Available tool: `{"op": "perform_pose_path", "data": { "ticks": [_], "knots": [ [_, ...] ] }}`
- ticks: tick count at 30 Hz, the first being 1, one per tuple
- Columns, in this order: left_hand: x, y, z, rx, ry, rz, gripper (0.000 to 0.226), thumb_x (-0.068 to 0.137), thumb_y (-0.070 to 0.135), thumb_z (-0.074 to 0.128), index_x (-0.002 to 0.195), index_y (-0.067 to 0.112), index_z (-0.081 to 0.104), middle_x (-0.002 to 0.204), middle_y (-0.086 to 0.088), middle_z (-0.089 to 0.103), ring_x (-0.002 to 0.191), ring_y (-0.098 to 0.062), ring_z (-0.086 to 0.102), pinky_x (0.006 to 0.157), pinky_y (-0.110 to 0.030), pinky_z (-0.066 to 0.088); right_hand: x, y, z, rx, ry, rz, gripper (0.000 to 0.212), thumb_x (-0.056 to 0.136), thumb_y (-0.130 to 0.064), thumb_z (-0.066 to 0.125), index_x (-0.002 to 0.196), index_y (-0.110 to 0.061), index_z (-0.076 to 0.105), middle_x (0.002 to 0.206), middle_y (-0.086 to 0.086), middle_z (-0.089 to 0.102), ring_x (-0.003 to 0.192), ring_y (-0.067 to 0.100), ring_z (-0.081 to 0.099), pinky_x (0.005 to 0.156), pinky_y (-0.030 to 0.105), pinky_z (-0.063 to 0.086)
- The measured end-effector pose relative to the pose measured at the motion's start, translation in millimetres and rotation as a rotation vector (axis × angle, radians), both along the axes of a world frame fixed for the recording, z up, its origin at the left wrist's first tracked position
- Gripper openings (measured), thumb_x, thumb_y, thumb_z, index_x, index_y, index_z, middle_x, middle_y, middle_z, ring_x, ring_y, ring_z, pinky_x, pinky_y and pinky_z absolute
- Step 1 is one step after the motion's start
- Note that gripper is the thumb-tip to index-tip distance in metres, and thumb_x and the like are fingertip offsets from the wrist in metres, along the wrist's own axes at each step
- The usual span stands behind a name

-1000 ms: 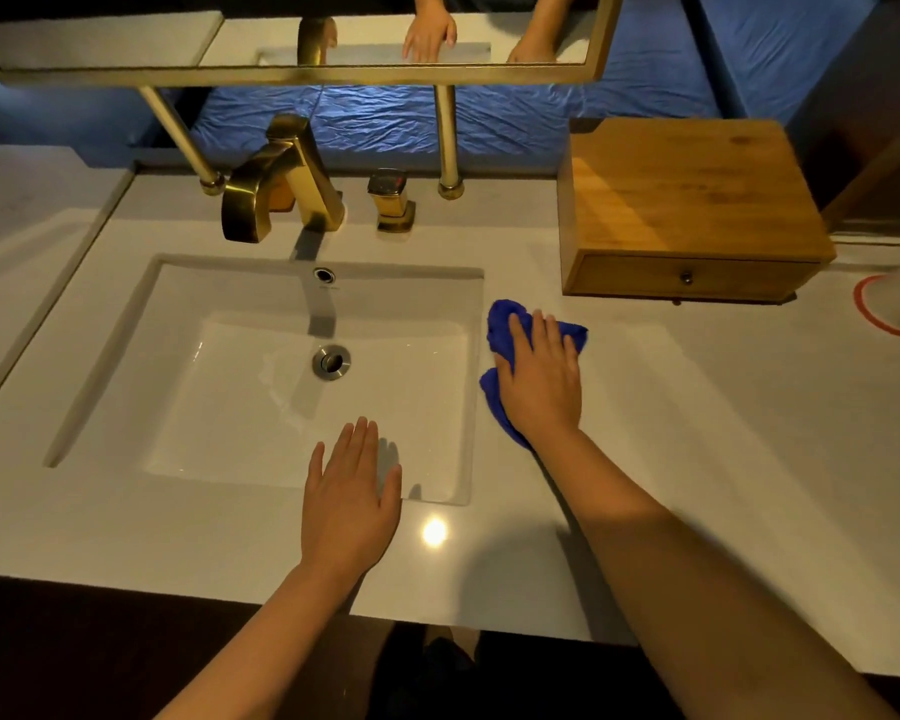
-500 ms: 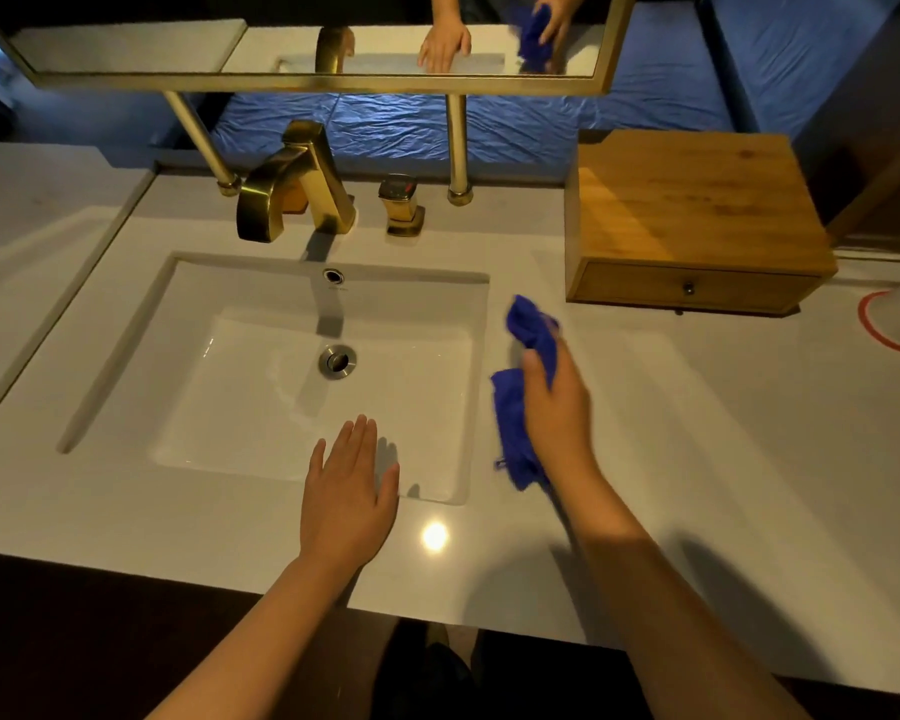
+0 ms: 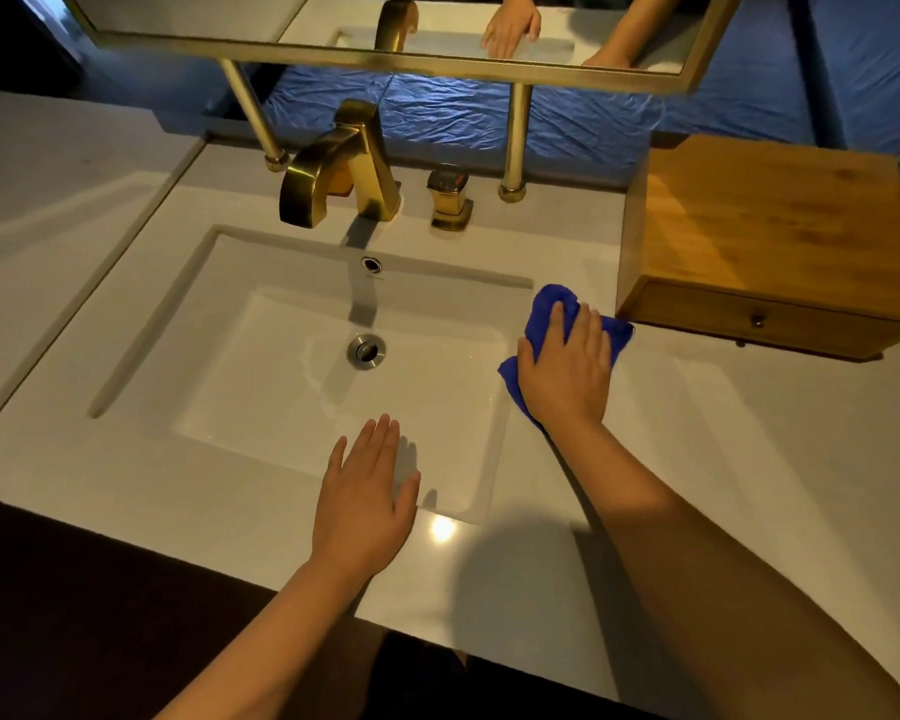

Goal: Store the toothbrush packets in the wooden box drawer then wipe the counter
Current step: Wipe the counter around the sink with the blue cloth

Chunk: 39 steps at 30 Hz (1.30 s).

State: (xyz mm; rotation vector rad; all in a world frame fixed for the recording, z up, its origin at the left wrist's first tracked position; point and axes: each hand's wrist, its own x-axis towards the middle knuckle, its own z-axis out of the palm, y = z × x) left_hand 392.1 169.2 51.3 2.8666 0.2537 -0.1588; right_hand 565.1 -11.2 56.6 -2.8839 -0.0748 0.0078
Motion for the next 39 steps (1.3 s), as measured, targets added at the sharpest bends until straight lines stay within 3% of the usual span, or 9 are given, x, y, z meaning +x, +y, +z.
{"op": "perform_pose_path", "data": {
  "ticks": [7, 14, 16, 18, 21, 24, 26, 29, 39],
  "knots": [
    [-0.1, 0.0, 0.4, 0.006, 0.003, 0.003, 0.064, 0.091, 0.046, 0.014, 0.148, 0.017, 0.018, 0.157, 0.001, 0.020, 0.146, -0.011, 0.013, 0.117, -0.029, -0.007, 20.3, 0.8, 3.6, 0.090, 0.031, 0.140, 0.061, 0.094, -0.046, 0.030, 0.144, -0.012, 0.021, 0.154, 0.016, 0.019, 0.143, 0.031, 0.012, 0.117, 0.046, 0.013],
    [-0.5, 1.3, -1.5, -0.016, -0.023, -0.008, 0.065, 0.091, 0.048, 0.012, 0.148, 0.017, 0.017, 0.157, 0.000, 0.020, 0.146, -0.012, 0.013, 0.116, -0.029, -0.007, -70.1, -39.9, 11.5, 0.085, 0.383, 0.489, 0.084, 0.084, -0.041, 0.044, 0.146, -0.022, -0.010, 0.156, 0.010, -0.019, 0.142, 0.023, -0.022, 0.114, 0.039, -0.013],
    [-0.4, 1.2, -2.4, -0.017, -0.031, -0.005, 0.065, 0.091, 0.047, 0.011, 0.148, 0.017, 0.016, 0.157, 0.000, 0.019, 0.146, -0.013, 0.013, 0.116, -0.029, -0.007, -110.9, -34.0, 7.8, 0.060, 0.319, 0.572, 0.074, 0.087, -0.039, 0.035, 0.147, -0.019, -0.004, 0.157, 0.011, -0.013, 0.143, 0.024, -0.016, 0.112, 0.035, -0.013],
    [-0.7, 0.9, -3.7, -0.020, -0.040, -0.003, 0.063, 0.092, 0.045, 0.012, 0.148, 0.016, 0.016, 0.158, -0.001, 0.020, 0.146, -0.013, 0.014, 0.116, -0.029, -0.007, -144.1, -20.5, 1.7, 0.081, 0.227, 0.541, 0.065, 0.089, -0.041, 0.025, 0.147, -0.015, 0.012, 0.157, 0.014, 0.007, 0.145, 0.029, 0.003, 0.114, 0.036, -0.005],
    [-0.8, 1.8, -4.3, -0.050, -0.074, 0.002, 0.058, 0.096, 0.039, 0.018, 0.148, 0.014, 0.015, 0.157, -0.003, 0.020, 0.146, -0.014, 0.014, 0.117, -0.029, -0.003, -152.3, 7.7, 1.2, 0.125, 0.124, 0.441, 0.051, 0.092, -0.033, 0.042, 0.137, -0.010, 0.037, 0.147, 0.018, 0.036, 0.136, 0.036, 0.032, 0.114, 0.045, 0.020],
    [-1.1, 1.5, -2.2, -0.156, -0.104, 0.015, 0.055, 0.098, 0.034, 0.024, 0.149, 0.014, 0.013, 0.158, -0.003, 0.017, 0.146, -0.013, 0.013, 0.118, -0.029, 0.001, -123.3, 36.9, 6.9, 0.196, 0.039, 0.481, 0.038, 0.090, -0.025, 0.053, 0.123, -0.005, 0.051, 0.123, 0.016, 0.058, 0.110, 0.033, 0.054, 0.103, 0.044, 0.037],
    [-2.4, 0.2, 2.0, -0.262, -0.128, 0.033, 0.056, 0.098, 0.033, 0.027, 0.149, 0.015, 0.012, 0.158, -0.002, 0.015, 0.146, -0.011, 0.010, 0.118, -0.027, 0.004, -103.6, 49.9, 16.0, 0.223, 0.050, 0.491, 0.037, 0.090, -0.019, 0.052, 0.124, -0.004, 0.050, 0.120, 0.016, 0.058, 0.106, 0.032, 0.053, 0.101, 0.043, 0.036],
    [-2.6, 4.2, 11.6, -0.351, -0.160, 0.083, 0.058, 0.097, 0.035, 0.030, 0.149, 0.018, 0.011, 0.159, -0.001, 0.012, 0.146, -0.010, 0.006, 0.117, -0.029, 0.008, -88.6, 51.1, 33.1, 0.241, 0.037, 0.428, 0.046, 0.089, -0.010, 0.049, 0.134, -0.008, 0.039, 0.135, 0.016, 0.046, 0.120, 0.033, 0.042, 0.104, 0.040, 0.034],
    [-15.8, -33.3, 28.1, -0.119, -0.102, -0.174, 0.065, 0.088, 0.056, 0.033, 0.146, 0.030, 0.021, 0.160, -0.001, 0.008, 0.147, -0.018, 0.004, 0.117, -0.047, 0.003, -151.5, -39.5, 123.0, 0.322, -0.126, 0.286, 0.050, 0.086, -0.010, 0.056, 0.133, -0.018, 0.044, 0.144, 0.011, 0.036, 0.129, 0.030, 0.034, 0.107, 0.037, 0.031]
  ]
}}
